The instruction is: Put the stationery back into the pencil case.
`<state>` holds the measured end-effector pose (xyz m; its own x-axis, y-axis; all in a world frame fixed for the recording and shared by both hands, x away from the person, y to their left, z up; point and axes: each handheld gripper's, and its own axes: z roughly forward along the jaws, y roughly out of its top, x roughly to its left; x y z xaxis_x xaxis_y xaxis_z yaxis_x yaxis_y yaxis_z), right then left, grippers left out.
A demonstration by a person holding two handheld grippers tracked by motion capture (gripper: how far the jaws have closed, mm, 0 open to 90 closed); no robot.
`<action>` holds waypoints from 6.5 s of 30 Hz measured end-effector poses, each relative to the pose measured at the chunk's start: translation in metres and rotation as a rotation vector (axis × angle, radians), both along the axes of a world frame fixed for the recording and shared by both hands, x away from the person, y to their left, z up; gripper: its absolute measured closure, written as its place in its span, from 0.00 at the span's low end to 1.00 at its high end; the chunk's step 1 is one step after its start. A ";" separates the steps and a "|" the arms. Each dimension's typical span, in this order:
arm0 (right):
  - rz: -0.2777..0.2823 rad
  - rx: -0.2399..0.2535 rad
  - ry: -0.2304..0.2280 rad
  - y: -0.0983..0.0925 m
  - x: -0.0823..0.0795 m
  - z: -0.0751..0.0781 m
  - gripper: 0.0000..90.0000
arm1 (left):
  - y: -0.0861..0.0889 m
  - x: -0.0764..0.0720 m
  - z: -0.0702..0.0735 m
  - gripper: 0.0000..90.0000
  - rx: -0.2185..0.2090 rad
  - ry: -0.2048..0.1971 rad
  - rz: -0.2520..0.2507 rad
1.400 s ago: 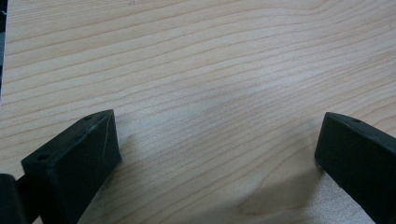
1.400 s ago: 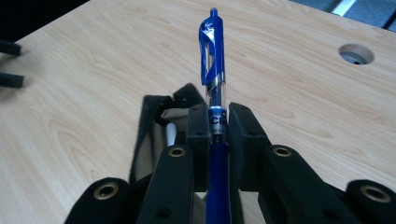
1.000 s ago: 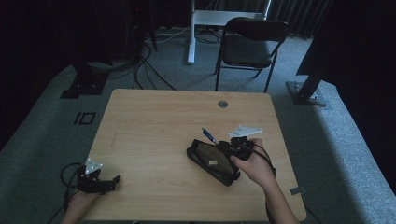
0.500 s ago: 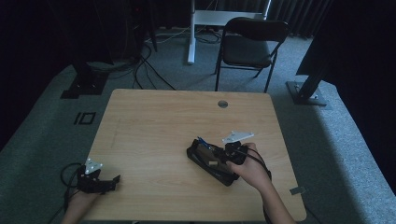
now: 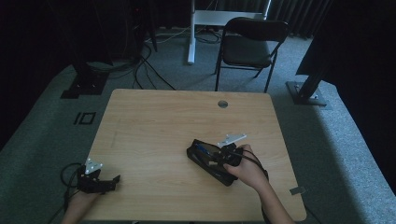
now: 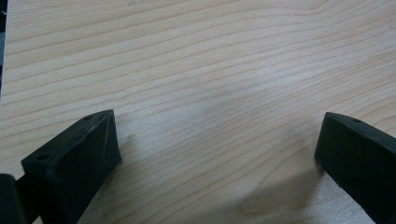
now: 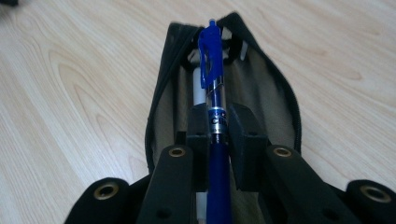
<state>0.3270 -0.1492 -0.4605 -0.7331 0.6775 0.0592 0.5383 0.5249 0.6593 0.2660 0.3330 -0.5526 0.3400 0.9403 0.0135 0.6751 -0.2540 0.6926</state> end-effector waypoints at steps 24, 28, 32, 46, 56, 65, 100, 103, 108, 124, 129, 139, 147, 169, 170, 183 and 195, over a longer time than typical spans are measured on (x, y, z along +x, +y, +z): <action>0.004 -0.052 0.038 0.015 0.009 -0.012 0.88 | 0.000 0.000 0.000 0.00 0.000 0.000 0.000; 0.014 -0.063 0.042 0.017 0.010 -0.014 0.88 | 0.000 0.000 0.000 0.00 0.000 0.000 0.000; 0.011 -0.068 0.058 0.019 0.012 -0.018 0.88 | 0.000 0.000 0.000 0.00 0.000 0.000 0.000; 0.023 -0.094 0.087 0.022 0.014 -0.027 0.88 | 0.000 0.000 0.000 0.00 0.000 0.000 0.000; 0.033 -0.113 0.109 0.022 0.015 -0.035 0.88 | 0.000 0.000 0.000 0.00 0.000 0.000 0.000; 0.032 -0.105 0.118 0.022 0.017 -0.035 0.87 | 0.000 0.000 0.000 0.00 0.000 0.000 0.000; 0.030 0.047 0.019 0.005 0.011 0.014 0.82 | 0.000 0.000 0.000 0.00 0.001 -0.001 -0.001; 0.014 0.058 0.005 0.001 0.012 0.015 0.79 | 0.000 0.000 0.000 0.00 0.001 0.000 -0.001; -0.004 0.071 -0.013 -0.003 0.013 0.018 0.76 | 0.000 0.000 0.000 0.00 0.001 0.000 -0.001; -0.121 0.139 -0.090 -0.025 0.018 0.026 0.58 | 0.000 0.000 0.000 0.00 0.001 -0.001 -0.001; -0.145 0.153 -0.097 -0.031 0.019 0.025 0.56 | 0.000 0.000 0.000 0.00 0.000 0.000 0.000; -0.209 0.159 -0.114 -0.046 0.023 0.016 0.53 | 0.000 0.000 0.000 0.00 0.000 0.000 0.000; -0.257 0.149 -0.108 -0.059 0.026 -0.001 0.52 | 0.000 0.000 0.000 0.00 0.000 0.000 0.000; -0.378 0.119 -0.075 -0.092 0.028 -0.038 0.48 | 0.000 0.000 0.000 0.00 0.000 0.000 0.000; -0.390 0.122 -0.072 -0.096 0.027 -0.040 0.48 | 0.000 0.000 0.000 0.00 0.000 0.000 0.000; -0.413 0.104 -0.067 -0.107 0.024 -0.052 0.46 | 0.000 0.000 0.000 0.00 0.000 0.000 0.000; -0.461 0.098 -0.056 -0.116 0.015 -0.067 0.43 | 0.000 0.000 0.000 0.00 0.000 0.000 0.000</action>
